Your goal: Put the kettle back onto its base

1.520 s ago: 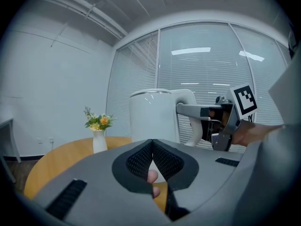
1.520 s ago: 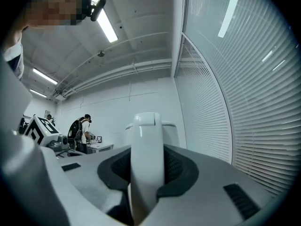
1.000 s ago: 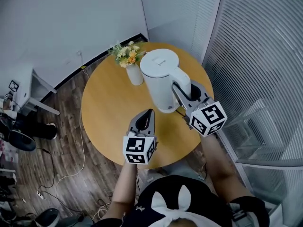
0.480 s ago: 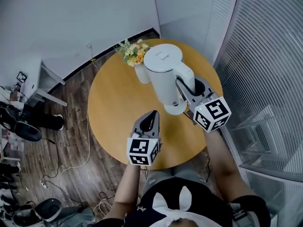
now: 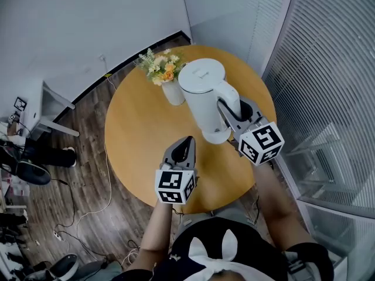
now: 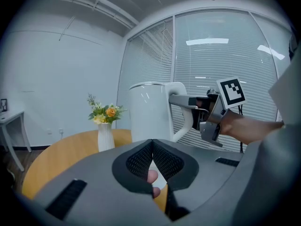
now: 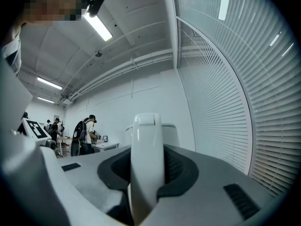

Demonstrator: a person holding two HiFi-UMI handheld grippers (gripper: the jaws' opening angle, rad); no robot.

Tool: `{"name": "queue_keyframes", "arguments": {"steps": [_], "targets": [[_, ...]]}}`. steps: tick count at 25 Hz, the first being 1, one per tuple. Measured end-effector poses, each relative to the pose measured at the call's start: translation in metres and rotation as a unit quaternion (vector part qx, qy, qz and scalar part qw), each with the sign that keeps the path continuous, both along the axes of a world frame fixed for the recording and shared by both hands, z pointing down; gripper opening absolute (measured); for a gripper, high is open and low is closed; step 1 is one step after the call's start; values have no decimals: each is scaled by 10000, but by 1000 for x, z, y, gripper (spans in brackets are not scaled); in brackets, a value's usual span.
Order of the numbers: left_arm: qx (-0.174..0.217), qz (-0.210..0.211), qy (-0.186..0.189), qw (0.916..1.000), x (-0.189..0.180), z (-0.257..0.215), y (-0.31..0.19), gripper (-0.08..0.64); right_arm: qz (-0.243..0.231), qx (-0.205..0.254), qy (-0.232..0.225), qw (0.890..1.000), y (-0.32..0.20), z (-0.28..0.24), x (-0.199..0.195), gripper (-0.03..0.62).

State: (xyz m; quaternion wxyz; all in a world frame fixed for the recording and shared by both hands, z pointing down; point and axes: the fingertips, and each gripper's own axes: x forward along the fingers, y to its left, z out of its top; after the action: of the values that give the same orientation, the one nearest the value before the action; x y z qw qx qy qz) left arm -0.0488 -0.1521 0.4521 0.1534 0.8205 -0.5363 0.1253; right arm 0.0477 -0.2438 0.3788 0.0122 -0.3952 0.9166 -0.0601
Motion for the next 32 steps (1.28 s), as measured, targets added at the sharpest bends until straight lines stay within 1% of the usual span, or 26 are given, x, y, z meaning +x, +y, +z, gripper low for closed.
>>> {"name": "queue_keyframes", "arguments": {"steps": [9,22,32], "targets": [[-167,172,66,9997,-7,13,-18,20,181,-241,145,9994,-14,24,-2,115],[-410,88,134,9990,-27,34,-34,20,346,-669,268,9968,-31,64,-10,115],[-464,107,152,9987,-31,40,-35,20,478,-852,396,9944,-36,84,-12,115]]}}
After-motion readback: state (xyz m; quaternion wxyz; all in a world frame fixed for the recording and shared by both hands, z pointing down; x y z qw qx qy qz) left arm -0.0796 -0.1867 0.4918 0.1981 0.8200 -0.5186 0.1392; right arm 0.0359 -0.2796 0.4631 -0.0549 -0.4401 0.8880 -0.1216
